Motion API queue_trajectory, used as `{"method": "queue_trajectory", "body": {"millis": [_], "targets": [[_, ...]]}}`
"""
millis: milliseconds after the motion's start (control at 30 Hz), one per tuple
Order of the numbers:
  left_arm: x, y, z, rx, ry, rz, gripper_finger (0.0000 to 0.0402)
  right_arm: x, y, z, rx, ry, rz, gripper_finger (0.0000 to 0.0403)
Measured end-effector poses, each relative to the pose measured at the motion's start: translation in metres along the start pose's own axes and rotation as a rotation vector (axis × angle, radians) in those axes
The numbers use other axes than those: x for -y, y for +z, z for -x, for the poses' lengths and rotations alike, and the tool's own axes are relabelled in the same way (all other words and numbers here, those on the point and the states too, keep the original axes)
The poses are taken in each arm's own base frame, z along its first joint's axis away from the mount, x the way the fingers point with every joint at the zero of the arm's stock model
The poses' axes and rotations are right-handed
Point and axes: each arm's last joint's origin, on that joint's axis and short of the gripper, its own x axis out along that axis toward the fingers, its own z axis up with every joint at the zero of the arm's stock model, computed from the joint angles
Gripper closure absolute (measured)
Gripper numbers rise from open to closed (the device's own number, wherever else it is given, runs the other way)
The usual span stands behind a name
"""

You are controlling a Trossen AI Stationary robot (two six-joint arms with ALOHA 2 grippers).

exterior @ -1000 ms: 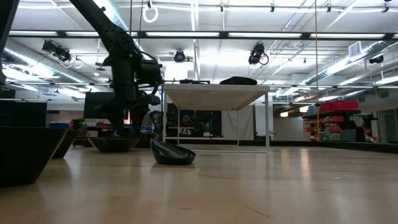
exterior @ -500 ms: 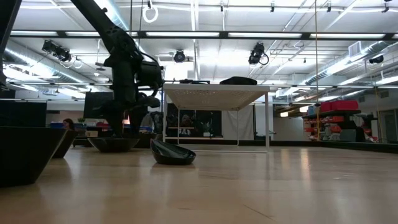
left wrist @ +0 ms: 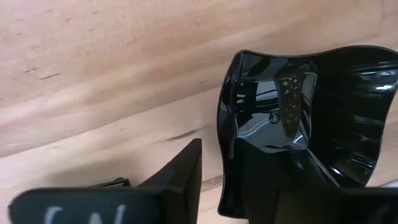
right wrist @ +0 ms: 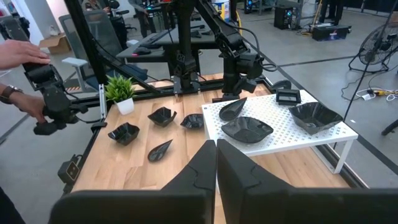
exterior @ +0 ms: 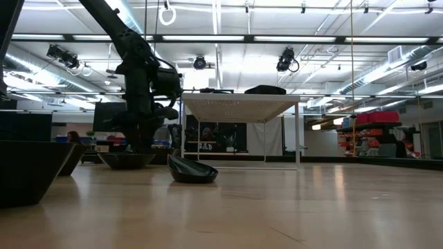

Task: Pick & Place Mini shaped plates
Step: Stack the distorted square plate on top of the distorted square plate on the shelf

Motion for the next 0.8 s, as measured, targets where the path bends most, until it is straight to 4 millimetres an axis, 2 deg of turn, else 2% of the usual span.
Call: {"method": "queue_trajectory", "body": {"millis": [533, 800], "targets": [[-0.003, -0.005, 0.001, -0.059, 0.02, 0.004, 0.0373, 0.0, 0.0, 0.0, 0.0, 0.0, 0.0, 0.0384], [-0.003, -0.007, 0.016, -0.019, -0.002, -0.001, 0.0385, 0.0, 0.0, 0.0, 0.0, 0.0, 0.0, 0.0384]]}}
